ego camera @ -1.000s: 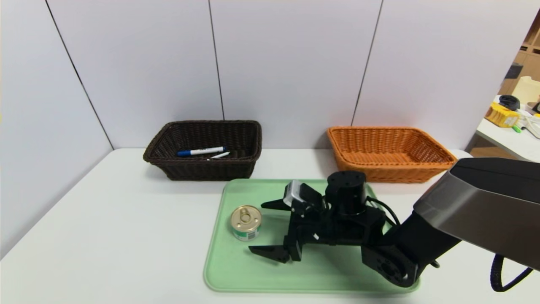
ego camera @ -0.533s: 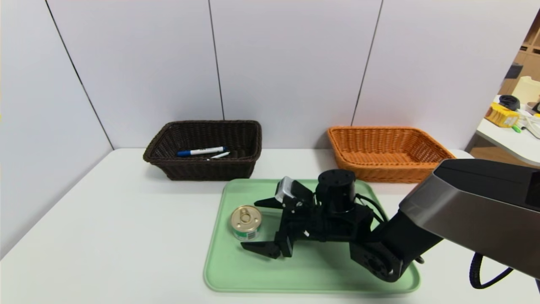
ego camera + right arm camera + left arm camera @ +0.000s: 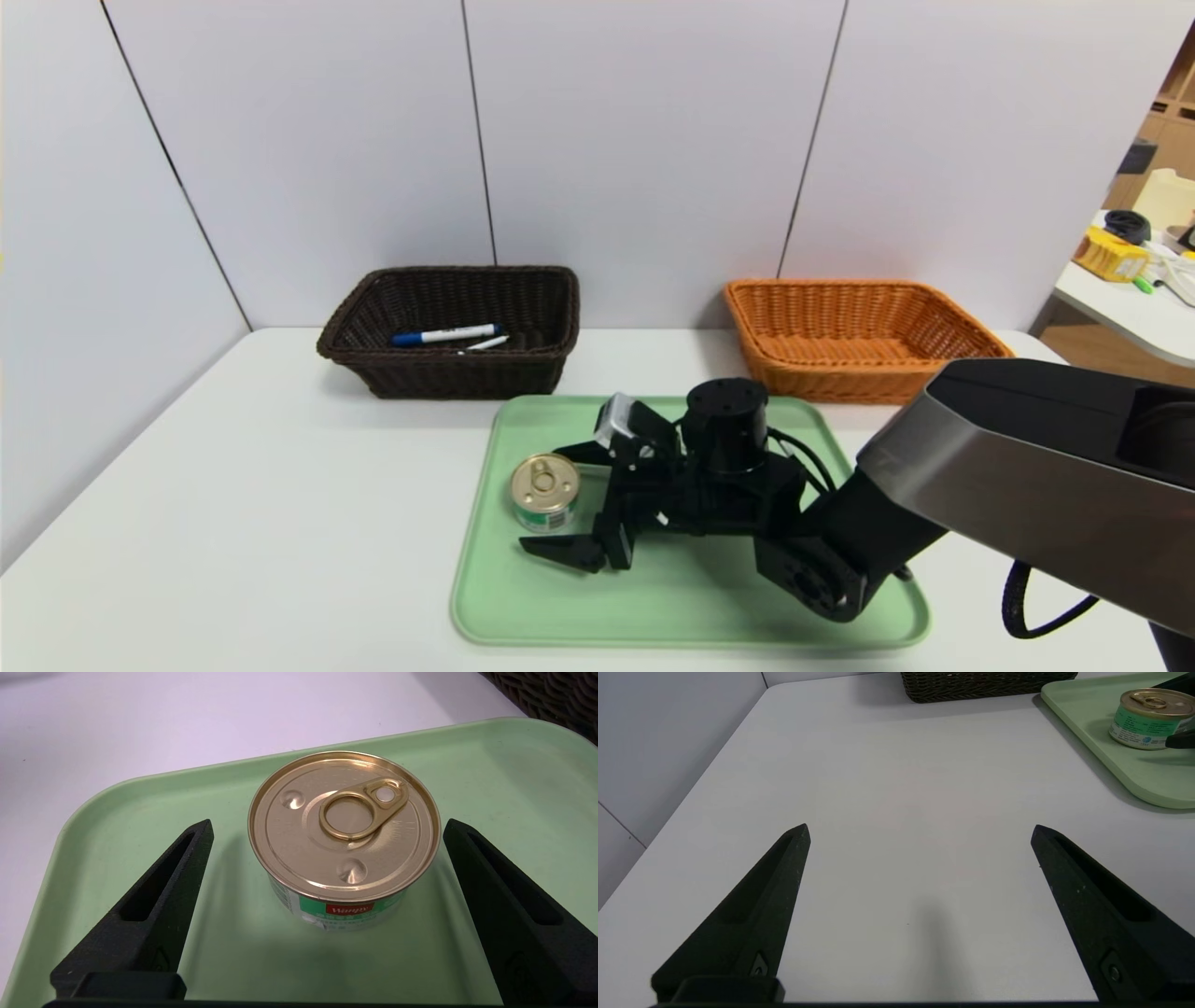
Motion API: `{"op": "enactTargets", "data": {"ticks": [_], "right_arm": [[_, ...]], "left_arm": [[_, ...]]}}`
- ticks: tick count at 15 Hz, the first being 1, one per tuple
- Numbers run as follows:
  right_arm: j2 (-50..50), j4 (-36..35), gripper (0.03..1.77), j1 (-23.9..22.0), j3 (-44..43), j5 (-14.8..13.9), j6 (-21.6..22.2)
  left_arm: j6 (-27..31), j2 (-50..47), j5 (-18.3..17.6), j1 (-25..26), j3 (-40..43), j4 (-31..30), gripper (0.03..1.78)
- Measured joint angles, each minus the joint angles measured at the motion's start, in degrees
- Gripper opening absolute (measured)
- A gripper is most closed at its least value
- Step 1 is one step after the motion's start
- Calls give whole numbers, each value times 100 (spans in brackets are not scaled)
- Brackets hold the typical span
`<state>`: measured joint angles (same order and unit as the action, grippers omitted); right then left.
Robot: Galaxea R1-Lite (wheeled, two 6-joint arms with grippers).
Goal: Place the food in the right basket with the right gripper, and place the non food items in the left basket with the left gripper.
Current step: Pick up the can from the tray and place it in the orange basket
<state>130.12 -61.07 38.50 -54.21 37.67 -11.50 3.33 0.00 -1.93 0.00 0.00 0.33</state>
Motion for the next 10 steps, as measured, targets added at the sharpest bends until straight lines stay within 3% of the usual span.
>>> {"op": "enactTargets", "data": {"ticks": [10], "right_arm": [[193, -4, 170, 69, -245, -2, -2]], "left_arm": [[-2, 0, 0, -2, 0, 0, 169]]}}
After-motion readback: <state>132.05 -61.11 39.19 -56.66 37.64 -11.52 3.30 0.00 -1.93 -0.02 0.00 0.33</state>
